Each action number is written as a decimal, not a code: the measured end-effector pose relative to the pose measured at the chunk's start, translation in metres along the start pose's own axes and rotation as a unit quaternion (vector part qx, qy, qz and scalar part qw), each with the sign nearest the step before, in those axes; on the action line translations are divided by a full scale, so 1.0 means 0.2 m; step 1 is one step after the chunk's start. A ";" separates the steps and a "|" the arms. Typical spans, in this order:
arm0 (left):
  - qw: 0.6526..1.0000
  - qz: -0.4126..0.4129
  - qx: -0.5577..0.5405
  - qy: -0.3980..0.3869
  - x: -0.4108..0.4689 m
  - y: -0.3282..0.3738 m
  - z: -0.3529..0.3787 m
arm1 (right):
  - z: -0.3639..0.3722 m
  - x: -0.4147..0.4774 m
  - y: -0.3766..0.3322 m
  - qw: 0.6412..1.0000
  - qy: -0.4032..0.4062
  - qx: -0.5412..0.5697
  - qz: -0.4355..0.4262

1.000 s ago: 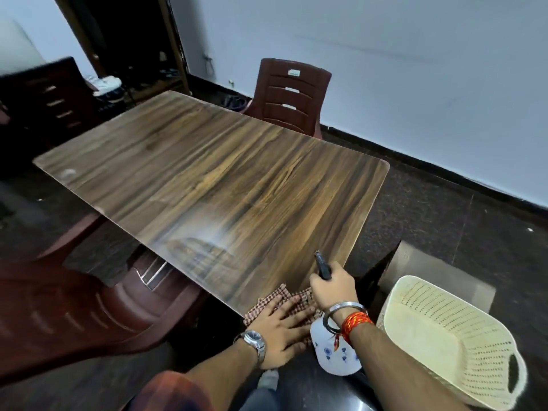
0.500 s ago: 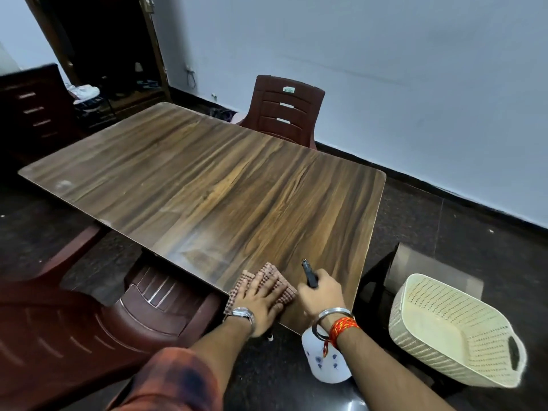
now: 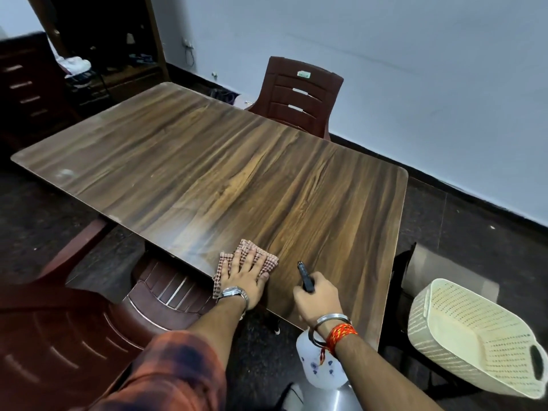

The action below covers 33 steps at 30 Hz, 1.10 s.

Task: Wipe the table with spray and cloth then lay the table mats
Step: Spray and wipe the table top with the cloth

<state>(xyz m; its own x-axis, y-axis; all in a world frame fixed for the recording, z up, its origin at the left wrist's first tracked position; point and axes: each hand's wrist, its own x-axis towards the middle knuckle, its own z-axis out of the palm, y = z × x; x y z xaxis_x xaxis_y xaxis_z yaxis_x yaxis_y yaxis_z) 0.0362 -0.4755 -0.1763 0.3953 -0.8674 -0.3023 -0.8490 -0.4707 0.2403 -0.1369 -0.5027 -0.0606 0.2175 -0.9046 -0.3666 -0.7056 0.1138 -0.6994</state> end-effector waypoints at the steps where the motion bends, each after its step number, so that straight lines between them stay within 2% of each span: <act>1: 1.000 -0.012 -0.002 0.004 0.02 -0.03 -0.02 | 0.01 0.03 -0.01 1.000 -0.004 -0.003 -0.004; 15: 0.994 -0.108 -0.007 0.020 0.31 -0.34 -0.14 | 0.13 0.46 -0.28 0.991 -0.050 -0.047 -0.111; 21: 0.988 -0.148 -0.029 0.021 0.47 -0.48 -0.25 | 0.17 0.59 -0.36 0.990 -0.077 -0.055 -0.101; 28: 0.990 -0.136 -0.015 0.025 0.72 -0.75 -0.39 | 0.26 0.71 -0.46 0.994 -0.040 -0.063 -0.084; 33: 0.991 -0.130 -0.010 0.025 0.91 -0.79 -0.47 | 0.27 0.79 -0.54 0.996 -0.011 -0.054 -0.074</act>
<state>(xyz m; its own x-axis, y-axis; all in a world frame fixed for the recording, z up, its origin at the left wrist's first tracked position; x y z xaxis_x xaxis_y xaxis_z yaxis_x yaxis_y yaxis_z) 0.2753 -0.5743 -0.1825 0.6172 -0.7225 -0.3115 -0.7087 -0.6825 0.1788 0.0100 -0.6357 -0.0754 0.3377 -0.8992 -0.2781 -0.7324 -0.0655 -0.6777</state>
